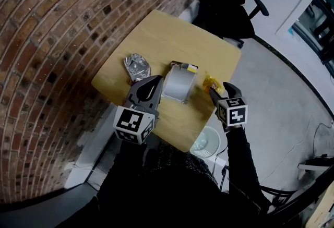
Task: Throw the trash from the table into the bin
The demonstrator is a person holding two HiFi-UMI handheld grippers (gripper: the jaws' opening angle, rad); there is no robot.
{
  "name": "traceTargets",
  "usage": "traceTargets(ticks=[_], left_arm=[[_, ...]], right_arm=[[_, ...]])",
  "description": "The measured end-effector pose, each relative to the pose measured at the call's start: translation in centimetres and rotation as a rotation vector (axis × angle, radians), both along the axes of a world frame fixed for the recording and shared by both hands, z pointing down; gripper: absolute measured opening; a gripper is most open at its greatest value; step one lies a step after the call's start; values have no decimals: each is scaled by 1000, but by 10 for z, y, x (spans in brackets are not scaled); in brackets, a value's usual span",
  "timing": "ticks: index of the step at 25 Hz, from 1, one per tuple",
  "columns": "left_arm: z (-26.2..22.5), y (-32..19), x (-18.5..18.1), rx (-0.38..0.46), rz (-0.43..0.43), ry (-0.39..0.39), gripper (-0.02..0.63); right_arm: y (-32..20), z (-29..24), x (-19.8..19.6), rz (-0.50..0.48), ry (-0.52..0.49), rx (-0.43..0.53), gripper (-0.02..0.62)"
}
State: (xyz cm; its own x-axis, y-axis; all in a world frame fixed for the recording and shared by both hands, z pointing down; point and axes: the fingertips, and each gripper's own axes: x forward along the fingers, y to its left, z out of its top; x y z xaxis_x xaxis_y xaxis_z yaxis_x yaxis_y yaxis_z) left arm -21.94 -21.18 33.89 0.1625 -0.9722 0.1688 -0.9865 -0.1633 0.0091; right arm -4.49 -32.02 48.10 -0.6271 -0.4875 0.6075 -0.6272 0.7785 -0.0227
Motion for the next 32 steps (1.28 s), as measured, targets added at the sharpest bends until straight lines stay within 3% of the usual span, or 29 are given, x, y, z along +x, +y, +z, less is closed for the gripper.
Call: traceTargets(ticks=[11,17,25,26,27,32], left_arm=[[6,8,-11,-31,-25,-11,8],[8,14,-17,-40,-43,-11,8],[6,22,-20,-34,-49,-2,8],[5,23,-20,-32,-47,-2,8],[4,25,-19,-29,-44,-3,8],[-3,33,-20,-10,-35,-5,8]], right_arm=[[-10,50,-9,-9,113,-94,238],[-13,76,0,-14,176,-69,230],[9,80,-2,-93,193,-117,110],[12,77,-2,-97,196,-114,56],[15,72,-3,-93,189,-113,42],[18,50,1,-51,151,-67,31]])
